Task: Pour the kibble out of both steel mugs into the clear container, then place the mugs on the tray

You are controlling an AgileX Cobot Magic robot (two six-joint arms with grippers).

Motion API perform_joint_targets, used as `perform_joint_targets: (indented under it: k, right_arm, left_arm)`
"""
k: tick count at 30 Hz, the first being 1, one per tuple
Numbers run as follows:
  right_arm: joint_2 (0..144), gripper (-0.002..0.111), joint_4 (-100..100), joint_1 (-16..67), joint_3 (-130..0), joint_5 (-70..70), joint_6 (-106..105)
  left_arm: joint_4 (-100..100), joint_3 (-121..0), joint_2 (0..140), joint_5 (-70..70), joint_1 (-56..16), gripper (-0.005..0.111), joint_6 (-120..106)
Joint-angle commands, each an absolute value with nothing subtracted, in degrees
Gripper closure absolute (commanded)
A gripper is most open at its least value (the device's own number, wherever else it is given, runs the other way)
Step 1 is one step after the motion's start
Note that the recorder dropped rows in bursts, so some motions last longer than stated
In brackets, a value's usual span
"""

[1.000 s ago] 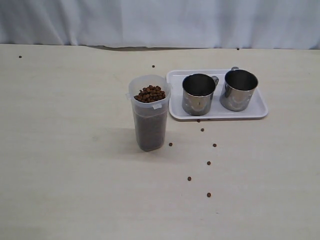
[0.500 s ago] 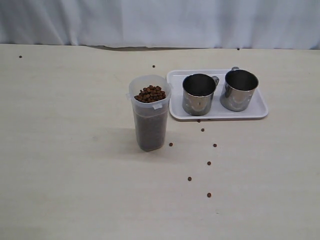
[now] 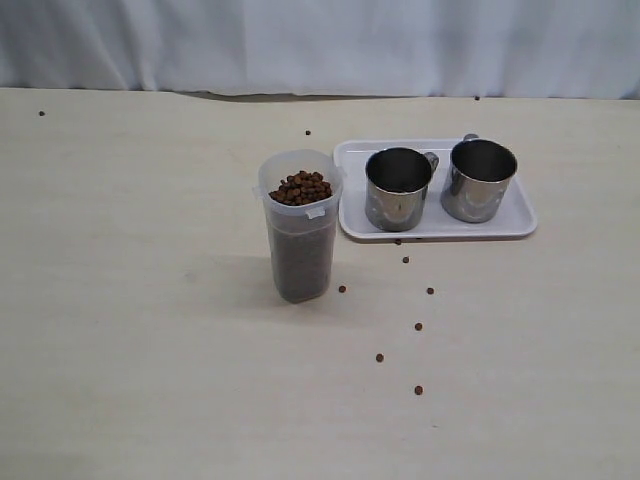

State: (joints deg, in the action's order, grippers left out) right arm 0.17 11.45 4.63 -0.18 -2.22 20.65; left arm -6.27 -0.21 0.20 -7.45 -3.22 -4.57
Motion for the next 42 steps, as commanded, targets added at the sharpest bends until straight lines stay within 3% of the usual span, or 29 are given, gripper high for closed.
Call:
perform_joint_targets:
  k: [1, 10, 26, 42]
  right_arm:
    - [0.0, 0.103, 11.09, 6.6, 0.0, -4.1, 20.42]
    - [0.0, 0.103, 14.33, 10.69, 0.0, -12.07, 20.05]
    - [0.0, 0.103, 15.48, 10.69, 0.0, -5.71, 20.05]
    - [0.0, 0.103, -2.16, 10.69, 0.0, -5.46, 0.56]
  left_arm:
    - [-6.09, 0.0, 0.0, -7.3, -3.3, 0.107, -4.76]
    - [-6.09, 0.0, 0.0, -7.3, -3.3, 0.107, -4.76]
    - [-6.09, 0.0, 0.0, -7.3, -3.3, 0.107, -4.76]
    - [-5.15, 0.0, 0.0, -7.3, -3.3, 0.107, -4.76]
